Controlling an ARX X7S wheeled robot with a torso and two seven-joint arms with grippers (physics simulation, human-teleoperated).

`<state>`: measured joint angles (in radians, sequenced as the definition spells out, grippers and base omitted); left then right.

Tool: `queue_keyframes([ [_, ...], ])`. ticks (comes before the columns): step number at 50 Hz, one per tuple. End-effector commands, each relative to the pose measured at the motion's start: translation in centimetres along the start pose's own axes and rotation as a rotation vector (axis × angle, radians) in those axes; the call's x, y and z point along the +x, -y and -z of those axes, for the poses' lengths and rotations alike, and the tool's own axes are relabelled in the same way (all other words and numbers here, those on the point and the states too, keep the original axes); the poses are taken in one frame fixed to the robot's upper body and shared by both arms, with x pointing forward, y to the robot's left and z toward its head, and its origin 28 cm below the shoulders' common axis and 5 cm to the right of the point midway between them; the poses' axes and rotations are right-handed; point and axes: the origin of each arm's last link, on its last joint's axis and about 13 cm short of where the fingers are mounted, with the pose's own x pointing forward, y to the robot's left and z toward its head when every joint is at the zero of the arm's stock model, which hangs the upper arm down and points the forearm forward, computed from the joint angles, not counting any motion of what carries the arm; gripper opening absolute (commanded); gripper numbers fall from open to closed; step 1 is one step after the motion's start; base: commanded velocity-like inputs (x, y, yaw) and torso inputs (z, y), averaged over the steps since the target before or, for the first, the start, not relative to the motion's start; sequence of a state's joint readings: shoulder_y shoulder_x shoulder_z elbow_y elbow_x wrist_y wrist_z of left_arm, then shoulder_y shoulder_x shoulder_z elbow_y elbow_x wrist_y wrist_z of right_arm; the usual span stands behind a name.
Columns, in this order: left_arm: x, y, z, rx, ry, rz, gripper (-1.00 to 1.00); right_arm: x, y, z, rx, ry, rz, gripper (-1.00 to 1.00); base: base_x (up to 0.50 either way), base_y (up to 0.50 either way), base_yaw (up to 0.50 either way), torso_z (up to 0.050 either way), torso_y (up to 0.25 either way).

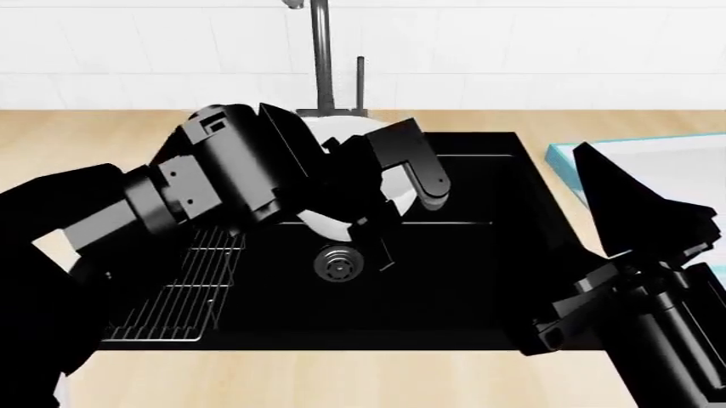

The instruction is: Move the fresh-baked cupcake off the tray onto the counter, and place the bowl used for mixing into the sink.

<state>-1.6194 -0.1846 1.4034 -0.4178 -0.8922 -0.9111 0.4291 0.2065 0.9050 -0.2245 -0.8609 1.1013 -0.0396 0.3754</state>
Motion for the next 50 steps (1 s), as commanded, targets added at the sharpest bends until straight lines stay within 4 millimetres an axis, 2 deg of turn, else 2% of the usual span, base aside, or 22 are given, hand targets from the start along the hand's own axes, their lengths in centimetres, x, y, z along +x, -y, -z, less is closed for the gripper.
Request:
queue_keyframes([
  [1,1.6,0.3,-0.1,0.021,-0.004,0.039,-1.00,-0.1,0.2,0.0,0.000,0.000,0.011,1.00,0.00,0.00,0.00,0.000,0.000],
  [9,2.2,0.5,-0.3,0.028,-0.003,0.067,-1.00,-0.1,0.1,0.0,-0.001,0.000,0.008,1.00,0.00,0.00,0.00,0.000,0.001],
  [27,4.8,0.9,0.8,0.003,-0.068,0.089,-1.00,-0.2,0.4,0.2,0.002,-0.003,0.018,1.00,0.00,0.00,0.00,0.000,0.000],
  [50,5.8,1.1,1.6,-0.004,-0.108,0.088,-1.00,-0.6,0.5,0.4,0.009,0.000,0.023,1.00,0.00,0.00,0.00,0.000,0.000],
])
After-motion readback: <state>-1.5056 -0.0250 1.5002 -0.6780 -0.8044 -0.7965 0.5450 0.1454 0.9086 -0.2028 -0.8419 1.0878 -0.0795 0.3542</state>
